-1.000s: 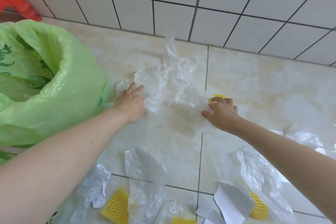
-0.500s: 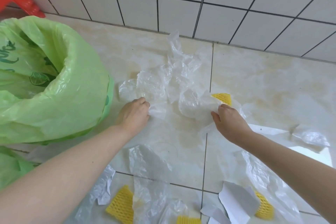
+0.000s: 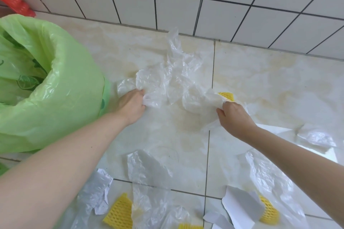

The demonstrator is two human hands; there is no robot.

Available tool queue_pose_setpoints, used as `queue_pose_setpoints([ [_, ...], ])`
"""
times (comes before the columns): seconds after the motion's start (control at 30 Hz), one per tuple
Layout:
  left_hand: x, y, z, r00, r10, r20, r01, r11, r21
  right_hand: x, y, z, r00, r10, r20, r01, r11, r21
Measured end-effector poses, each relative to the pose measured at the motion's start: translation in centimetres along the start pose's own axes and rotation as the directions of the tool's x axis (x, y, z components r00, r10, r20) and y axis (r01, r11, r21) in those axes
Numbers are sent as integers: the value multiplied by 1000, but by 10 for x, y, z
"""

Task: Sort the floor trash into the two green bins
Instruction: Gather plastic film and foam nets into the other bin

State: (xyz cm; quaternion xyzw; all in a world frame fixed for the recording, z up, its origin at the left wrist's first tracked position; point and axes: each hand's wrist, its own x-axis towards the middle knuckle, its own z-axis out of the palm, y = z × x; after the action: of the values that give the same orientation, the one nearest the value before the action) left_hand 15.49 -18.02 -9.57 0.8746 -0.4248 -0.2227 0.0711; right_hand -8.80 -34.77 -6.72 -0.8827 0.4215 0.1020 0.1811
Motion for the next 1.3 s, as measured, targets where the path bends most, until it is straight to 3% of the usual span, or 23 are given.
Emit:
queue_pose_setpoints([
  [0.23,-12,10,0,983,-31,-182,43,997,63,-3,5,-5,986,21,-164,-2,993,117],
  [0.33,-22,10,5,966,2,-258,0,1000,6,-8,3,-12,979,49,-200,-3,975,222],
  [0.5,-37,18,5,956,-17,-293,-20,992,-123,-22,-2,-15,981,28,-192,22,967,252],
  [0.73,-59,27,-5,975,-109,-196,67,976,-208,-42,-2,-22,988,95,-119,-51,942,332],
  [0.87,-78,38,-25,975,-221,-34,195,913,-357,-54,-8,-36,994,95,-61,-60,905,421],
  [1.03,-107,39,-64,954,-254,157,292,906,-306,-68,-30,-53,992,106,72,-128,797,590],
  [1.17,-128,31,-101,941,-320,110,337,910,-242,-80,-59,-74,980,24,200,-133,822,554],
  [1.3,-146,18,-138,913,-392,110,405,843,-354,-84,-102,-106,978,-28,207,-81,862,500],
])
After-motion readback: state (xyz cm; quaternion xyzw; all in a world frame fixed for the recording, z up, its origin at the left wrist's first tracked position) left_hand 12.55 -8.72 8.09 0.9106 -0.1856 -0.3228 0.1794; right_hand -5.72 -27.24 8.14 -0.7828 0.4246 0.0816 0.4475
